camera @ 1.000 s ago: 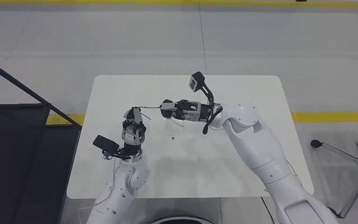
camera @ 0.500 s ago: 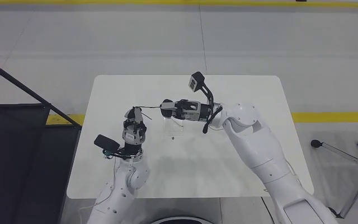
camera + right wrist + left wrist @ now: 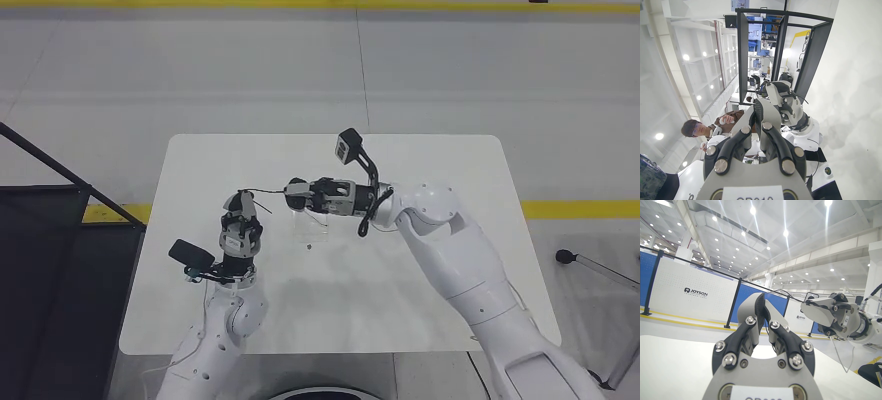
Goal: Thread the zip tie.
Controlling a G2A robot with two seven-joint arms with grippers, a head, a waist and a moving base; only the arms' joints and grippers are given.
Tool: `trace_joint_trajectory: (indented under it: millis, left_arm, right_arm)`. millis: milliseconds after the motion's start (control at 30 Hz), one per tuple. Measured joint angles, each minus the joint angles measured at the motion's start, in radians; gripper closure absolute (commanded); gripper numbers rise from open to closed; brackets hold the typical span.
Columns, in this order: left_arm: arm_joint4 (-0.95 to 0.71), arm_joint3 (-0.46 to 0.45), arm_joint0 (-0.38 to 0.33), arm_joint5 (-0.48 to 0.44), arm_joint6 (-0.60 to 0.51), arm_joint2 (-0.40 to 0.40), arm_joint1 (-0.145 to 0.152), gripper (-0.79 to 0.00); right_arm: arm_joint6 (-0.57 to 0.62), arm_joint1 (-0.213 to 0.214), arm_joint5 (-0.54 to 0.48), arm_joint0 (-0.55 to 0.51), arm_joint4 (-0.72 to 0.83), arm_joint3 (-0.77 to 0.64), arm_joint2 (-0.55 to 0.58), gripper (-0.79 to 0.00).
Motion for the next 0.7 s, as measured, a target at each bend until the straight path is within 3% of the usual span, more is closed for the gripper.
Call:
trace_joint_trajectory:
  millis: [700]
  left_arm:
    - [0.012, 0.005, 0.005, 0.001, 0.006, -0.01, -0.008, 0.0]
  right_arm:
    - [0.022, -0.005, 0.063, 0.021, -0.07, 0.007, -0.028, 0.0]
